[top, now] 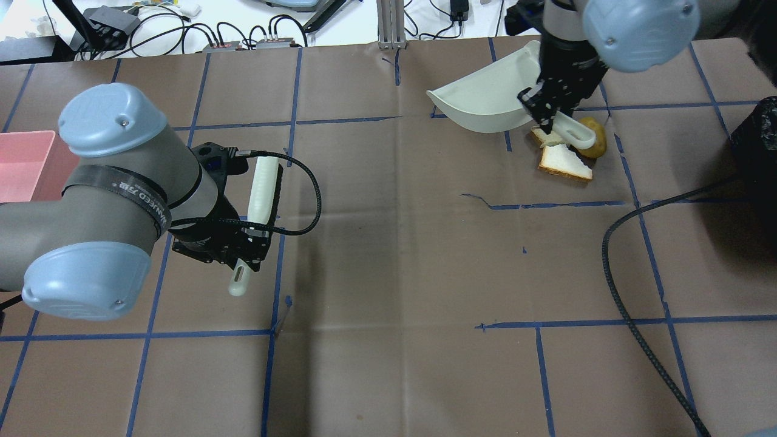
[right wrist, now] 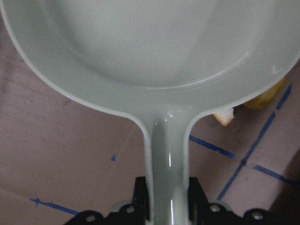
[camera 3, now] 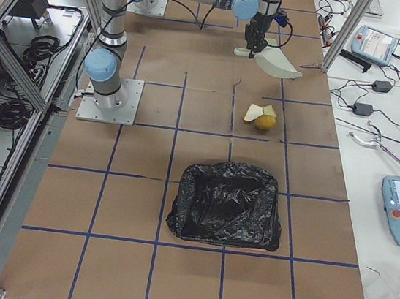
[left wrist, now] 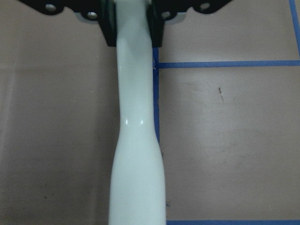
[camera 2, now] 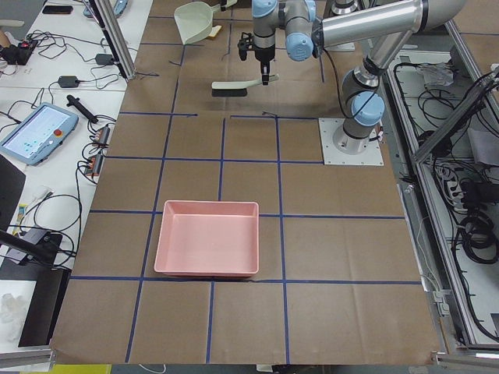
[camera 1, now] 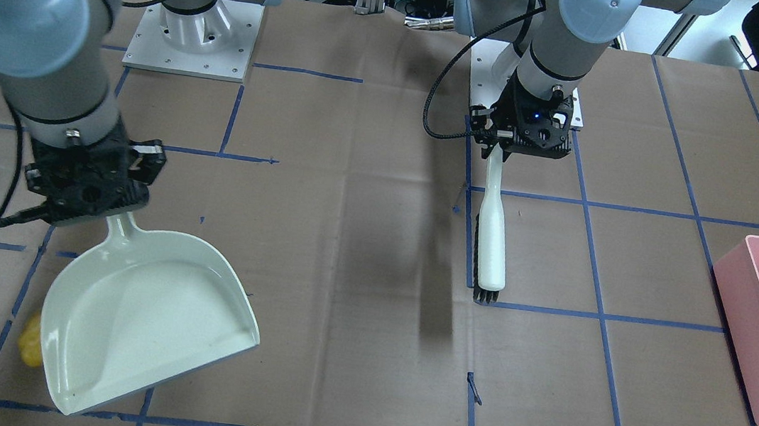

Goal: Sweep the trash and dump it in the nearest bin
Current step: 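Reach the held brush with the left gripper toward the bread and potato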

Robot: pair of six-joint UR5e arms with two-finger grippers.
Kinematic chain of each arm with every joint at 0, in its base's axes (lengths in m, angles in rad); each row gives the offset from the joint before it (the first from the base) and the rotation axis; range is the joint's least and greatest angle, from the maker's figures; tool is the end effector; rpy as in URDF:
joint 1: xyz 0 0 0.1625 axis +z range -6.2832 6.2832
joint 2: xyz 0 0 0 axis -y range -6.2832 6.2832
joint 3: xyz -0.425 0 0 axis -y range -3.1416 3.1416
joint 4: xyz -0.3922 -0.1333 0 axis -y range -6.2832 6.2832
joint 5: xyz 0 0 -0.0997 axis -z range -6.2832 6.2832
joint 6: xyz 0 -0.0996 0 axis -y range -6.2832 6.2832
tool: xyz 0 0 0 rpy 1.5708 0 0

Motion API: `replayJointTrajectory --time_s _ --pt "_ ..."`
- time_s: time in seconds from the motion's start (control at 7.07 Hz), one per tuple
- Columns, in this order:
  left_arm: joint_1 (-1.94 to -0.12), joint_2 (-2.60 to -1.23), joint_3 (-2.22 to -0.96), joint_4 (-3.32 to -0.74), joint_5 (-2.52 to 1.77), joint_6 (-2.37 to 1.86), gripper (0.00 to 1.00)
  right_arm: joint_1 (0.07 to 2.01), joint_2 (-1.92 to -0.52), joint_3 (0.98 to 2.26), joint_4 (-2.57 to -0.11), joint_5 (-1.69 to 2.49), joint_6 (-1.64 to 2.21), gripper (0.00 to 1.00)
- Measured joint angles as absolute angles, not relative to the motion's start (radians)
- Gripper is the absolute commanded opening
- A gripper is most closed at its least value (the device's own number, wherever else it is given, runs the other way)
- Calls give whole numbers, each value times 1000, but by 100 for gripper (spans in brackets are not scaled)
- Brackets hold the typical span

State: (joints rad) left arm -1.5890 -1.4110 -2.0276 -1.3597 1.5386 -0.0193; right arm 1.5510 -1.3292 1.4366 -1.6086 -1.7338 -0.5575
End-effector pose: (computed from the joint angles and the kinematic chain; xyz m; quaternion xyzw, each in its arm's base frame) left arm -0.1437 -0.3956 0.3596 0.0012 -0.9989 -0.0432 0.0153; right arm 0.1055 -0.5865 0.4281 0.2673 -0.9595 -0.0564 0.0681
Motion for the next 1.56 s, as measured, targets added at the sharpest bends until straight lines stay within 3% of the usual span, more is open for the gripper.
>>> replayJointTrajectory --time_s 0.71,1.13,1.56 --pt "-1599 -1414 -2024 -1355 1515 -29 0 1122 -1339 1435 -1687 -1771 -1445 0" --pt "-1649 -1450 -2018 -1306 1469 -31 0 1060 -1265 1431 -1945 -1778 -1811 0" --pt "-1839 -1572 -1985 -1133 1466 -161 0 1048 -1176 1404 -2051 -1778 -2020 0"
